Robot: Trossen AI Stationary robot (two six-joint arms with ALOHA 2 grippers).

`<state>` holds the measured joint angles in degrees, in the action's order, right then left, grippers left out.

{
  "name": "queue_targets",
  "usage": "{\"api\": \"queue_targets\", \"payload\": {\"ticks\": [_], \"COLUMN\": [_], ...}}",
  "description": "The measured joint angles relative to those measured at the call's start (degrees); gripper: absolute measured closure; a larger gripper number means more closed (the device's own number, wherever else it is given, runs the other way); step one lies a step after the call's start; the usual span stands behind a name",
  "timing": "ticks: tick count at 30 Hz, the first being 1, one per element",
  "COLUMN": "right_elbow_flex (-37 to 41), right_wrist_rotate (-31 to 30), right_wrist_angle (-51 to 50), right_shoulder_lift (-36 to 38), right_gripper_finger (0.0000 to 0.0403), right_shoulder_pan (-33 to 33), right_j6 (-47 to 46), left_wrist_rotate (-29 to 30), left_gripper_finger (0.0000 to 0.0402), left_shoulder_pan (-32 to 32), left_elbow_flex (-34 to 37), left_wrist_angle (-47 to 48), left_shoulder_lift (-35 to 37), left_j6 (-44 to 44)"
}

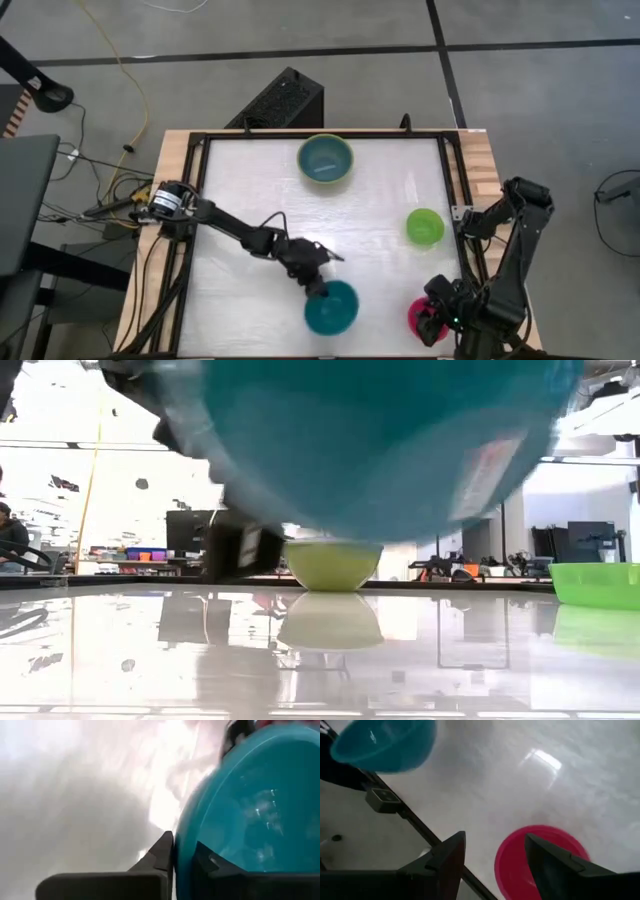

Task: Nest bowls inside each other
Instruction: Stack the dark blue bowl on top of the light blue bowl

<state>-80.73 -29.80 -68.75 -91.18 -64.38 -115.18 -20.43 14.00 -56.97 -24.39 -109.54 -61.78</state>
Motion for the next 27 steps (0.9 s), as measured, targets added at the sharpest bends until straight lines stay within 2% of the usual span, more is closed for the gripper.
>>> {"api": "queue_targets", "payload": {"ticks": [6,13,17,23,27], "right_elbow_flex": [4.5,6.6,7.1,7.1,7.1], "right_wrist_rotate": [0.1,0.1,0.0,-0.2,-1.8], "right_wrist_angle": [1.9,1.4,-0.6,-7.9,-14.3], "right_shoulder_lift": [0.0,0.0,0.0,0.0,0.4], "right_gripper_finger": [0.0163,0.0163,0.0163,0.0163,0.0163], "right_shoulder_pan": [-1.7,-2.4,-2.3,-0.9,1.3], "right_j6": [-4.1,-5.3,-5.3,-5.4,-4.9], "left_wrist_rotate": [-1.4,1.5,2.9,5.2,5.4], "left_gripper_finger": [0.0399,0.0400,0.0401,0.0401,0.0401], "left_shoulder_pan": [-6.9,-19.2,-28.1,-40.0,-44.8], "left_elbow_flex": [-0.3,-0.4,-0.5,-0.5,-0.4], "left_wrist_angle": [-15.3,-17.2,-12.7,5.8,15.1], "left_shoulder_lift": [1.3,7.4,11.5,15.5,15.9], "left_j6": [-1.9,0.1,1.9,8.4,12.9]}}
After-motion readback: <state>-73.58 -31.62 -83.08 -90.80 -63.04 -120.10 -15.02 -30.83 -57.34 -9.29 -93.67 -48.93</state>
